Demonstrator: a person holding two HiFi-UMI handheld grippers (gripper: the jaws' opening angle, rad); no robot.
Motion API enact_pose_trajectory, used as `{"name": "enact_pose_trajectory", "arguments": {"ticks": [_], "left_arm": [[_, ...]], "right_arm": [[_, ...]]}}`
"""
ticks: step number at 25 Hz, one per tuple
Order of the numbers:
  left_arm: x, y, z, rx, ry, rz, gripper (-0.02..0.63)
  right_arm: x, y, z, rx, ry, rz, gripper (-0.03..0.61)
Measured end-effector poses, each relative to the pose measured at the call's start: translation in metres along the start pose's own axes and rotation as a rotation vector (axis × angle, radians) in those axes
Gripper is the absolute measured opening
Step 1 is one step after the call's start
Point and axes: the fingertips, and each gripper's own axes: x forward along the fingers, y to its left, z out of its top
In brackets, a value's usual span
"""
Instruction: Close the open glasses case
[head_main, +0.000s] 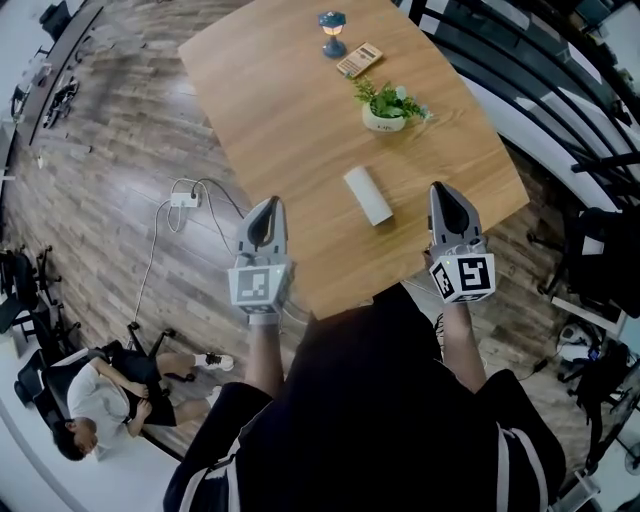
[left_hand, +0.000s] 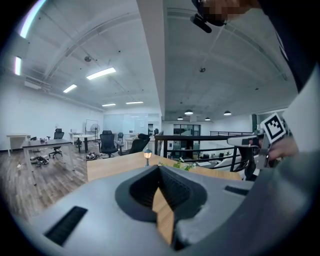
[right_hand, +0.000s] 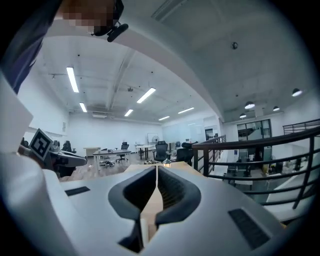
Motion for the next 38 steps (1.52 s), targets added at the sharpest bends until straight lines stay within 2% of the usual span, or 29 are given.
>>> {"name": "enact_pose_trajectory", "arguments": {"ticks": [4,6,10,16,20,38], "left_arm": [[-0.001,0.005,0.002,0.023,-0.017,0.016,-0.001],[0.0,0.004,0.008,0.03,-0.023,0.016,0.0],[0.001,0.002,0.016,-0.006,-0.025,0.018,0.0],[-0.001,0.001,0.018,0.009,-0.028,0.031,0.0],[-0.001,0.002,0.019,0.007,-0.028,0.031,0.0],[0.001,0.0,0.016,0.012,-0.019,0.019,0.0]], "right_arm": [[0.0,-0.006,0.017,0.009,-0.043,-0.035,0.023],[0.002,-0.004,0.018,-0.001,-0.042,-0.03,0.023],[0.003,0.005,0.018,-0.02,-0.034,-0.011,0.023],[0.004,0.005,0.019,-0.014,-0.035,-0.016,0.023],[0.005,0.003,0.018,-0.079,-0.008,-0.042,0.014],[0.006,-0.004,0.015,-0.049,0.003,-0.064,0.014]]}}
